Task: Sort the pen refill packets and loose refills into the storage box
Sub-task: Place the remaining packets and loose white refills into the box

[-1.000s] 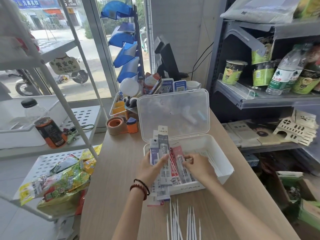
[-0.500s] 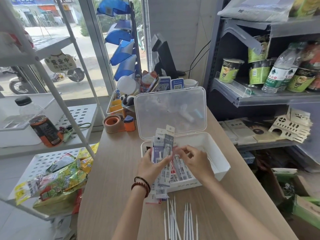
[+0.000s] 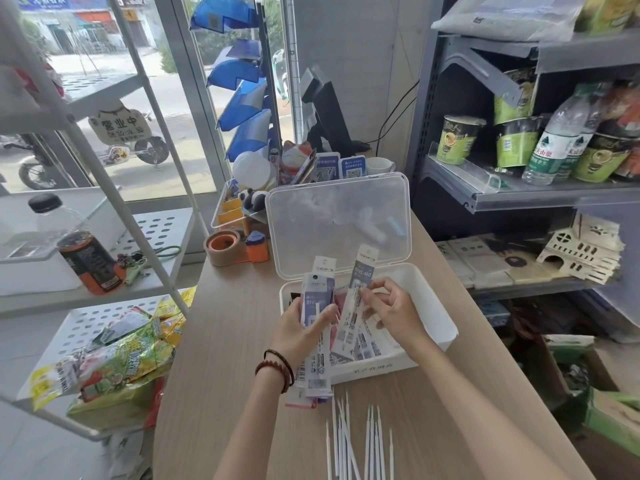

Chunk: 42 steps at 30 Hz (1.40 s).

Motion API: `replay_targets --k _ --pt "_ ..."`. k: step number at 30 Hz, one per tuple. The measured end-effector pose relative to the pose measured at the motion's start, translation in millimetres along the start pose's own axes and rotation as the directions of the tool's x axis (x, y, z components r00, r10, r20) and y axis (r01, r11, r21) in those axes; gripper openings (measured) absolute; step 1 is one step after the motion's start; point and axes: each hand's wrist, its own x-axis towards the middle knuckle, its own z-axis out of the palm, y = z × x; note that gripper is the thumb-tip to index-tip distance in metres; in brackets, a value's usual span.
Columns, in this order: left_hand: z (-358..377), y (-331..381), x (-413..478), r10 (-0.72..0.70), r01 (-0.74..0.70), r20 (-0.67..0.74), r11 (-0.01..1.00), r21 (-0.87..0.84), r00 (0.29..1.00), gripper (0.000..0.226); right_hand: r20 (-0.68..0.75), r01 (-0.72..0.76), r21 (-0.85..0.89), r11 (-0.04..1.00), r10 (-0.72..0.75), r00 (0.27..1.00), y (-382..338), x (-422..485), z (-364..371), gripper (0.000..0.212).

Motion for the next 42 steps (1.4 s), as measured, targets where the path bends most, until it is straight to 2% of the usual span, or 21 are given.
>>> replay_targets --k 2,4,7,9,18,25,29,32,35,37,39,42 --pt "-0.6 -1.3 1.9 -0.02 0.02 0.005 1.0 0.017 1.0 0.03 -0.089 -0.026 -0.003 1.0 0.025 0.996 2.6 2.8 -2.0 0.011" --pt "-0.5 -2.7 3.3 -0.054 0.054 0.004 0.998 0.012 0.999 0.025 -0.131 -0.06 -0.102 0.993 0.046 0.99 7.9 5.8 -2.2 0.012" --pt "-0.1 -4.5 4.8 -0.067 0.067 0.0 0.998 -0.006 0.998 0.011 -0.11 -0.094 -0.32 0.943 0.062 0.992 18.3 11.1 1.2 0.014" --pt "-0.5 -4.1 4.6 -0.071 0.071 0.009 0.997 -0.039 0.997 0.007 -0.087 -0.107 -0.401 0.91 0.078 0.993 23.3 13.9 3.1 0.014" --pt "-12.5 -0.9 2.9 -0.196 0.213 0.086 0.932 -0.293 0.977 0.023 -0.103 -0.145 -0.519 0.842 0.106 0.989 29.9 12.8 3.8 0.027" --pt "-12.8 -2.4 4.6 -0.202 0.219 0.092 0.942 -0.253 0.975 0.026 -0.123 -0.169 -0.594 0.787 0.12 0.985 36.2 14.0 5.2 0.029" --pt "-9.0 -5.3 6.0 -0.167 0.175 0.056 0.958 -0.226 0.984 0.03 -0.131 -0.2 -0.597 0.777 0.152 0.98 40.1 14.3 5.5 0.027" --pt "-5.7 -6.6 5.8 -0.147 0.145 0.006 0.966 -0.215 0.989 0.041 -0.102 -0.145 -0.608 0.78 0.105 0.989 36.8 14.1 5.9 0.027" --pt "-1.5 -8.7 5.9 -0.123 0.118 -0.033 0.983 -0.139 0.992 0.044 -0.057 0.003 -0.474 0.881 -0.034 0.998 18.1 7.9 7.2 0.022" --pt "1.1 -10.1 6.4 -0.108 0.103 -0.058 0.992 -0.075 0.992 0.046 0.029 0.063 -0.326 0.943 -0.056 0.998 5.0 0.6 7.8 0.029" --pt "3.4 -11.0 7.1 -0.106 0.104 -0.083 0.994 -0.033 0.991 0.05 0.125 0.087 -0.23 0.969 -0.06 0.99 -2.7 -6.9 7.5 0.033" --pt "6.9 -10.6 7.1 -0.101 0.101 -0.123 0.995 -0.005 0.987 0.053 0.205 0.109 -0.213 0.971 -0.065 0.977 -5.5 -10.9 6.5 0.029"
